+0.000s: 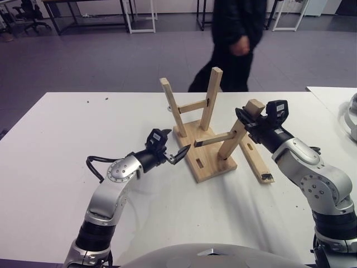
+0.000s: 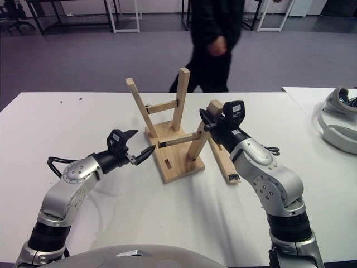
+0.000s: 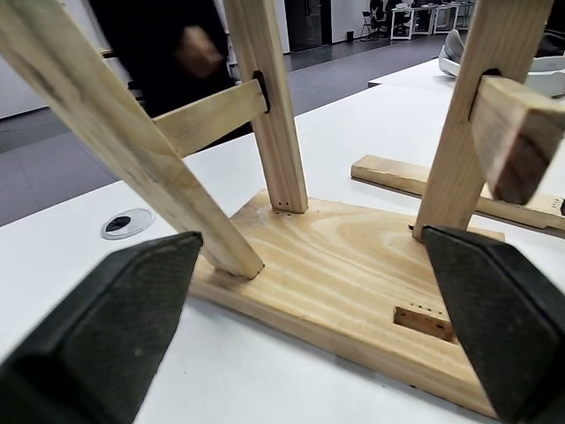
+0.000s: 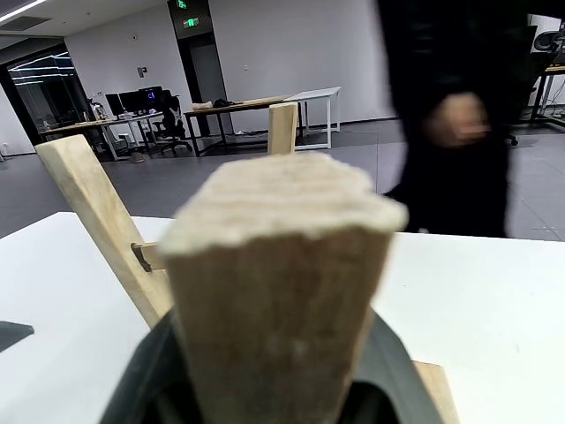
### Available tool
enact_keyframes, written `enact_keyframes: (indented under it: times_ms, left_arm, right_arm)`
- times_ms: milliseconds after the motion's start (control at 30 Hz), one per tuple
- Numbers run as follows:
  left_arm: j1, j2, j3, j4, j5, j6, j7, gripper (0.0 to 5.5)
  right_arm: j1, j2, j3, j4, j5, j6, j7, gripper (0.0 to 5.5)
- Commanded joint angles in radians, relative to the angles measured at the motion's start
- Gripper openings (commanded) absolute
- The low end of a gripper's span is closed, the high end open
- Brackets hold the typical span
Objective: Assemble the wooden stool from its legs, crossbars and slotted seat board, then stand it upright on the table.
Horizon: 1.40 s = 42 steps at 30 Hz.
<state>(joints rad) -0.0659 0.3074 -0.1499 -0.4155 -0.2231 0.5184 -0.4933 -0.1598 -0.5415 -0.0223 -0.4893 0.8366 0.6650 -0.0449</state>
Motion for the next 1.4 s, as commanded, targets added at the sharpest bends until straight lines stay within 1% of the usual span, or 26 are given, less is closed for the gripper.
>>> enact_keyframes:
  times_ms: [33,67,100,267,333,367,400,467,500,533,567,633,700,800,867,933,1067,1233,1267,1333,1400]
  left_arm:
    - [-0.015,0.024,0.023,0.004,0.015,0.011,0.017,4.58]
    - [-0.016,0.026,0.024,0.006,0.015,0.011,0.019,4.58]
    - [-0.016,0.027,0.025,0.006,0.014,0.012,0.019,4.58]
    - [-0.01,0.04,0.036,0.011,0.008,0.007,0.016,4.58]
    - [-0.007,0.047,0.047,0.015,0.006,0.004,0.014,4.58]
    - [-0.001,0.051,0.054,0.012,0.004,0.002,0.014,4.58]
    - [0.001,0.054,0.059,0.016,0.003,-0.001,0.014,4.58]
    - [0.004,0.055,0.064,0.022,0.004,-0.007,0.017,4.58]
    - [0.004,0.054,0.064,0.025,0.005,-0.01,0.018,4.58]
    - [0.003,0.054,0.062,0.027,0.008,-0.012,0.019,4.58]
    - [0.002,0.053,0.062,0.029,0.012,-0.014,0.022,4.58]
    - [0.003,0.05,0.063,0.029,0.015,-0.015,0.03,4.58]
    - [0.006,0.046,0.069,0.026,0.017,-0.013,0.046,4.58]
    - [-0.009,0.047,0.072,0.039,0.013,-0.013,0.051,4.58]
    - [-0.02,0.047,0.069,0.047,0.014,-0.012,0.051,4.58]
    - [-0.024,0.049,0.065,0.05,0.015,-0.011,0.049,4.58]
    - [-0.032,0.054,0.061,0.056,0.016,-0.011,0.044,4.58]
    - [-0.052,0.036,0.081,0.038,-0.015,-0.001,0.049,4.58]
    - [-0.068,0.019,0.1,0.022,-0.047,0.013,0.054,4.58]
    - [-0.132,-0.047,0.174,-0.039,-0.192,0.072,0.078,4.58]
    - [-0.233,-0.112,0.255,-0.089,-0.36,0.135,0.126,4.58]
  right_arm:
    - [0.014,0.013,-0.016,0.012,-0.037,0.051,0.006,1.05]
    - [-0.008,0.024,-0.035,-0.006,-0.024,0.039,0.009,1.05]
    - [-0.024,0.034,-0.047,-0.022,-0.014,0.034,0.012,1.41]
    - [-0.015,0.068,-0.099,-0.102,0.016,0.03,0.039,2.46]
    - [-0.029,0.05,-0.182,-0.146,0.079,0.01,0.075,2.8]
    - [-0.069,0.031,-0.242,-0.149,0.129,0.002,0.085,2.95]
    - [-0.136,0.004,-0.311,-0.122,0.179,-0.006,0.086,3.16]
    - [-0.25,-0.037,-0.405,-0.035,0.243,-0.01,0.068,3.65]
    - [-0.271,-0.053,-0.415,0.028,0.228,0.01,0.053,3.85]
    - [-0.254,-0.068,-0.391,0.076,0.185,0.04,0.045,4.02]
    - [-0.209,-0.085,-0.337,0.097,0.134,0.071,0.059,4.24]
    - [-0.04,-0.106,-0.211,0.128,0.038,0.141,0.102,4.24]
    - [0.065,-0.108,-0.139,0.175,-0.016,0.181,0.144,4.24]
    - [0.137,-0.094,-0.102,0.219,-0.087,0.191,0.171,4.24]
    - [0.165,-0.101,-0.042,0.266,-0.184,0.168,0.189,4.24]
    - [0.179,-0.093,-0.009,0.295,-0.238,0.172,0.2,4.24]
    - [0.186,-0.052,-0.014,0.341,-0.3,0.189,0.192,3.42]
    - [0.189,-0.005,-0.021,0.359,-0.355,0.167,0.196,2.62]
    - [0.184,0.013,-0.036,0.365,-0.365,0.142,0.19,2.38]
    - [0.126,0.042,-0.121,0.36,-0.382,0.014,0.167,2.07]
    - [0.023,0.024,-0.207,0.344,-0.406,-0.124,0.172,2.07]
